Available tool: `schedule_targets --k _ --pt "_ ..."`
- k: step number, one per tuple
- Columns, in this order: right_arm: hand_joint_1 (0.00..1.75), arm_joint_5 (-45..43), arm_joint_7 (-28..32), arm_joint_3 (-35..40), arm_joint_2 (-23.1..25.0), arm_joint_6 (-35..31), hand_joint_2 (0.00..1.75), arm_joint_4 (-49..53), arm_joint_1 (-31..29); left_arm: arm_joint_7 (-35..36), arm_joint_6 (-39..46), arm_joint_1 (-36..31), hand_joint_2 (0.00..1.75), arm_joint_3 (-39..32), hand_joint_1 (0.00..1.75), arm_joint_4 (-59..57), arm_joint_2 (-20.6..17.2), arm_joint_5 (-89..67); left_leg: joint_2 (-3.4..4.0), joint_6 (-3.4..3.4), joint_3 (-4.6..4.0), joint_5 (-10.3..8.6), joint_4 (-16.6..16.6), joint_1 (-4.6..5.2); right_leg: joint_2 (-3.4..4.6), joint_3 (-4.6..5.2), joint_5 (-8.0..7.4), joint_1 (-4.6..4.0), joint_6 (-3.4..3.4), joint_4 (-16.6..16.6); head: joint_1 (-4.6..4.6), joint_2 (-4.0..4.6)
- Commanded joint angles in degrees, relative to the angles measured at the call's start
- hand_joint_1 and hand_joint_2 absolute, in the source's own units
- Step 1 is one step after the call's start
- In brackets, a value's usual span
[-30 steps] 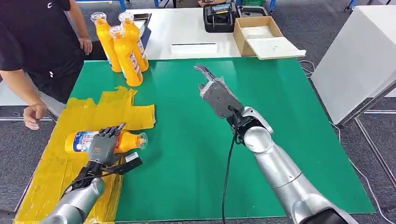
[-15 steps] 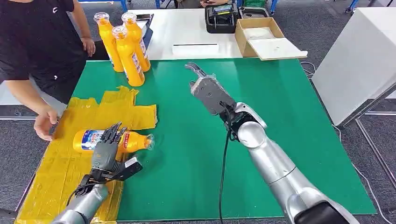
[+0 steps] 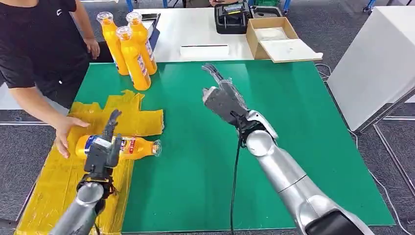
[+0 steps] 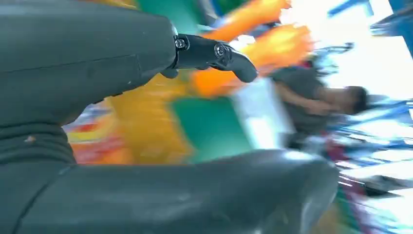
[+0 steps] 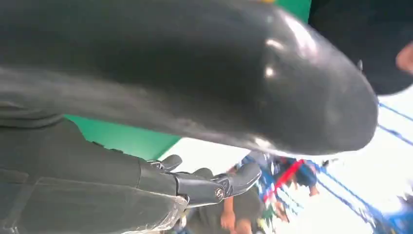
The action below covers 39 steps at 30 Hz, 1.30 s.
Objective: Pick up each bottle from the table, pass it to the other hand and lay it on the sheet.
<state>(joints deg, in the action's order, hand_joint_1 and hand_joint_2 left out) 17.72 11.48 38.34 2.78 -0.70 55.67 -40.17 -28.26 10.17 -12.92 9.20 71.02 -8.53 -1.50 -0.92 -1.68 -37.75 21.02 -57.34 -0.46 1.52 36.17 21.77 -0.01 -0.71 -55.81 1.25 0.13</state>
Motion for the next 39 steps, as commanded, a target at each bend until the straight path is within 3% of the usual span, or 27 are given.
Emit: schedule_targets --k 1,6,9,12,17,21,39 --pt "0.0 -0.65 3.93 -1.78 1.42 -3.33 0.0 0.94 4.43 1.64 -3.8 -16.99 0.0 5.22 0.0 1.72 4.09 1.3 -0.37 0.11 -0.01 0.05 -0.16 -0.01 -0.58 -0.12 0.19 -0.03 0.03 -0.16 0.0 0.0" --pt "0.0 -1.72 11.45 -3.33 2.24 -7.91 0.0 1.41 6.57 2.76 -9.62 -26.36 0.0 10.12 0.0 -11.27 8.07 4.56 -0.4 0.04 -0.04 -0.08 -0.03 0.0 -0.49 -0.07 0.06 -0.01 0.03 -0.01 -0.02 0.0" --pt "0.0 -2.05 13.23 -3.6 2.87 -9.36 0.0 2.65 6.83 2.29 -10.6 -29.07 0.0 11.04 0.0 -16.55 9.56 5.11 -0.52 0.09 0.13 -0.02 -0.09 0.1 -0.76 -0.29 0.17 0.05 0.1 -0.07 -0.02 0.0" --pt "0.0 -1.1 13.21 -3.75 3.67 -12.97 0.0 3.06 4.95 2.21 -10.46 -30.88 0.0 10.74 0.0 -19.41 10.6 5.56 -0.24 0.07 0.06 0.0 -0.1 0.11 -0.41 -0.14 0.08 0.08 0.09 -0.08 0.0 0.0" --pt "0.0 -2.97 13.94 -4.26 4.39 -14.54 0.0 2.09 3.69 2.27 -10.42 -31.69 0.0 10.44 0.0 -20.62 11.09 5.89 -0.06 0.09 0.12 0.05 -0.12 0.12 -0.25 -0.16 0.07 0.12 0.09 -0.1 0.0 0.0" --pt "0.0 -4.36 17.52 -5.74 6.09 -19.74 0.0 2.2 3.9 1.01 -7.67 -30.44 0.0 9.49 0.0 -20.63 12.92 5.99 -0.01 0.05 0.05 0.0 -0.09 0.1 -0.17 -0.08 0.01 0.11 0.08 -0.06 0.0 0.0" --pt "0.0 -4.44 17.35 -4.69 6.26 -20.13 0.0 3.57 4.29 2.63 -6.62 -27.23 0.0 9.06 0.0 -15.53 12.03 2.95 0.28 0.06 0.11 0.05 -0.05 0.12 -0.02 -0.11 0.01 0.11 0.1 -0.04 0.0 0.0"
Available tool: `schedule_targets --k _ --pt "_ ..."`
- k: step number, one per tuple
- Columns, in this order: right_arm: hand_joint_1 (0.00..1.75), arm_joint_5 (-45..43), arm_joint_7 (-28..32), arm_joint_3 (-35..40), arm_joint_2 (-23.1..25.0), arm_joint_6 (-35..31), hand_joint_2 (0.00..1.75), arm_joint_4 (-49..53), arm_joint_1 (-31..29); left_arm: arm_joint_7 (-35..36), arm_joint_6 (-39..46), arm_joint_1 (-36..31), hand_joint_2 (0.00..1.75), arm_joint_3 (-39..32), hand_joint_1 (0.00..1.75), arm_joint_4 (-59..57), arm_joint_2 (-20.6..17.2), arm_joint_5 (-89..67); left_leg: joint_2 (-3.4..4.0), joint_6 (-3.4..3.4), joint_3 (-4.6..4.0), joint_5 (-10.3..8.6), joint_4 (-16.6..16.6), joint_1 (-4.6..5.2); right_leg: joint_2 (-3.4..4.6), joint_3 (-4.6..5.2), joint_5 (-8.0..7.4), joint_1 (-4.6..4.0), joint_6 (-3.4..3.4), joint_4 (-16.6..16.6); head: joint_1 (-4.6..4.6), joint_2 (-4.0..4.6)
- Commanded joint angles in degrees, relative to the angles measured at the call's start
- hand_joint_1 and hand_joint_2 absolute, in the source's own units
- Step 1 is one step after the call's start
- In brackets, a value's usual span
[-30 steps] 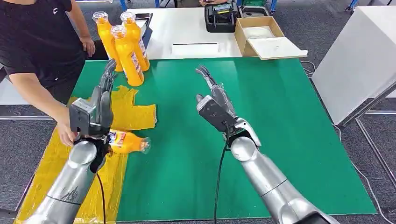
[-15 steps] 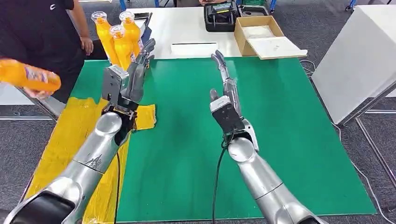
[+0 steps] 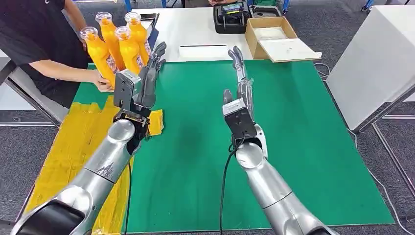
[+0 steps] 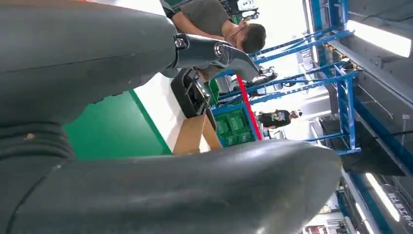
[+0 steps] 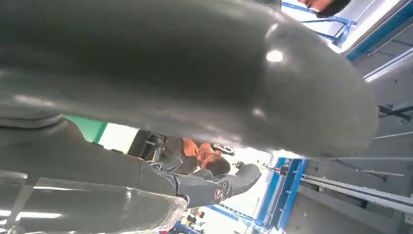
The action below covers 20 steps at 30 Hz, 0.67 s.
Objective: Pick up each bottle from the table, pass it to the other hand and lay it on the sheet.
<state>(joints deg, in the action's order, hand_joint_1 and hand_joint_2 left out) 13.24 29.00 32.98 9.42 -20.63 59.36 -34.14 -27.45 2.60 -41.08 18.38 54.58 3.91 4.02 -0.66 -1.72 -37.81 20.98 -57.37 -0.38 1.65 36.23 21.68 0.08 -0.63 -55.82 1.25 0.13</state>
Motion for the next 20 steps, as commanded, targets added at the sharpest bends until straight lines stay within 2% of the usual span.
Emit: schedule_targets --k 1,20 --pt "0.0 -0.02 -0.26 0.7 -0.4 -0.1 0.0 0.03 -1.71 1.95 0.94 1.02 0.0 -0.33 0.0 1.04 -0.42 -2.69 0.02 0.11 0.21 0.12 -0.04 0.04 -0.16 -0.21 0.13 0.02 0.03 -0.04 0.0 0.0" --pt "0.0 0.74 -0.64 1.5 -0.63 -0.28 0.0 1.27 -0.94 1.82 0.83 1.94 0.0 -1.24 0.0 1.37 -1.27 -2.86 0.04 0.12 0.23 0.15 -0.04 0.05 -0.16 -0.24 0.15 0.03 0.03 -0.07 0.0 0.0"
